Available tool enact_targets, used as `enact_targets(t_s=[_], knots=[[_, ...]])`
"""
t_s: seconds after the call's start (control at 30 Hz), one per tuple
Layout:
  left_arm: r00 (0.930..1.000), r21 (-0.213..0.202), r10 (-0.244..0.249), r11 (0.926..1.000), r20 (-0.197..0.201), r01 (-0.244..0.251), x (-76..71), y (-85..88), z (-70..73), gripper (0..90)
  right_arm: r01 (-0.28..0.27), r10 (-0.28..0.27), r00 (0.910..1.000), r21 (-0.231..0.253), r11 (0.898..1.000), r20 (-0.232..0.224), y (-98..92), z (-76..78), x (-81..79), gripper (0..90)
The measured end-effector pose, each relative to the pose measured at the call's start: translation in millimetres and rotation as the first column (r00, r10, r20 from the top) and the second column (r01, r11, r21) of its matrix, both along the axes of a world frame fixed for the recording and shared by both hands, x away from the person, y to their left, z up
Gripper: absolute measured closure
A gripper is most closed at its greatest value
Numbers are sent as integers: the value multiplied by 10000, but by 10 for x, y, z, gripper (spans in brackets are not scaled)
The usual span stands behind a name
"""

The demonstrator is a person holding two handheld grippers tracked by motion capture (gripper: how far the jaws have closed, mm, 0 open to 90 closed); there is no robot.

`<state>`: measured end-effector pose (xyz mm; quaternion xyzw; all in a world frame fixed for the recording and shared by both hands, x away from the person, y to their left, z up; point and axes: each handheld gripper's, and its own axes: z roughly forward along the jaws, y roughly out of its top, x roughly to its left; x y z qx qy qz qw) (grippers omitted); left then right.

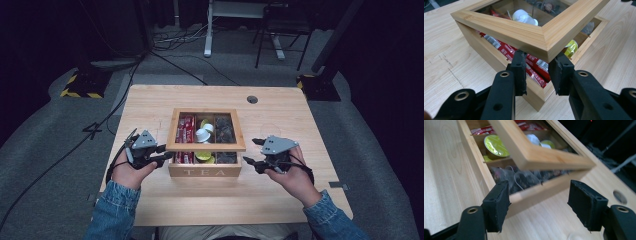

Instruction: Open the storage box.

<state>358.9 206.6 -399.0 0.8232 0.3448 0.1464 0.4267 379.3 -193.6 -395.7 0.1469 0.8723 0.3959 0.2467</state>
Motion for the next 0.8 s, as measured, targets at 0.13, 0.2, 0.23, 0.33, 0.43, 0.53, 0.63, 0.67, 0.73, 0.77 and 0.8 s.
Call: enact_targets(t_s=[0.13,0.2,0.23,0.33,0.43,0.53,0.63,0.67,0.73,0.77,0.8], knots=[[9999,-268,54,9996,-91,-57,5,4,10,663,-212,227,9982,-278,9994,550,160,28,16,376],[10000,-230,55,9997,2,-54,4,3,18,658,-215,236,9975,-311,9993,672,199,39,39,393],[9999,-273,111,9996,23,-111,1,-1,19,656,-252,273,9971,-312,9992,705,208,44,50,398],[9999,-309,142,9994,55,-141,2,0,25,656,-207,233,9967,-340,9992,777,223,70,88,437],[9997,-345,212,9992,147,-207,-6,-8,28,656,-208,229,9964,-272,9994,819,223,100,117,479],[9993,-583,241,9980,272,-225,-18,0,32,652,-217,238,9960,-255,9994,866,231,130,134,480],[9985,-680,192,9976,521,-156,-22,8,36,636,-247,269,9954,-243,9994,923,236,170,149,485],[9985,-680,192,9976,521,-156,-22,8,36,621,-259,281,9954,-247,9994,913,236,179,154,486],[9970,-597,231,9980,737,-188,-22,5,34,572,-298,313,9957,-186,9994,873,231,197,168,487],[9960,-540,266,9983,855,-220,-23,5,35,558,-313,324,9960,-146,9994,827,227,207,175,486],[9955,-576,280,9981,907,-228,-24,5,33,558,-313,324,9960,-146,9994,827,227,207,175,486]])
